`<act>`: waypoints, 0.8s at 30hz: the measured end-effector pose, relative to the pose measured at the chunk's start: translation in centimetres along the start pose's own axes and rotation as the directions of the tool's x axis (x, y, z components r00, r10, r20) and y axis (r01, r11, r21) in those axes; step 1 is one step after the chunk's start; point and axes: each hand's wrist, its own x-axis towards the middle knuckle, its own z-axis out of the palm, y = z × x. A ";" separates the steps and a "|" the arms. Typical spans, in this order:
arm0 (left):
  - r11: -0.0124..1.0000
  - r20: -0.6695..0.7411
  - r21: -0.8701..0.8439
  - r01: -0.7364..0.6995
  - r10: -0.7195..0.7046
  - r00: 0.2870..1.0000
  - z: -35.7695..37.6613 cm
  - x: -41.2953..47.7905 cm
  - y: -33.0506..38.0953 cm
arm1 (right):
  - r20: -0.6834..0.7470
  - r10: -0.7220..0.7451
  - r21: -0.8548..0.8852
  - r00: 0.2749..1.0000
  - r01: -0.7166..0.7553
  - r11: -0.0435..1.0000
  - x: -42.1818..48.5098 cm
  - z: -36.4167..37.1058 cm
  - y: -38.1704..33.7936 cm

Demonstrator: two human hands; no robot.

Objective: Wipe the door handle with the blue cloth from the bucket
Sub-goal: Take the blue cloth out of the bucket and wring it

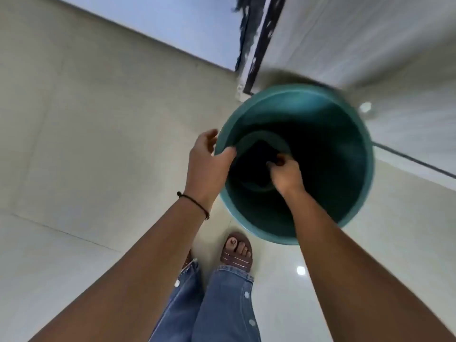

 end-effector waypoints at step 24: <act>0.979 0.147 0.119 -0.165 0.146 0.978 -8.1 -10.9 9.7 | -0.121 -0.283 0.219 0.951 0.304 0.927 -22.8 -10.8 -12.1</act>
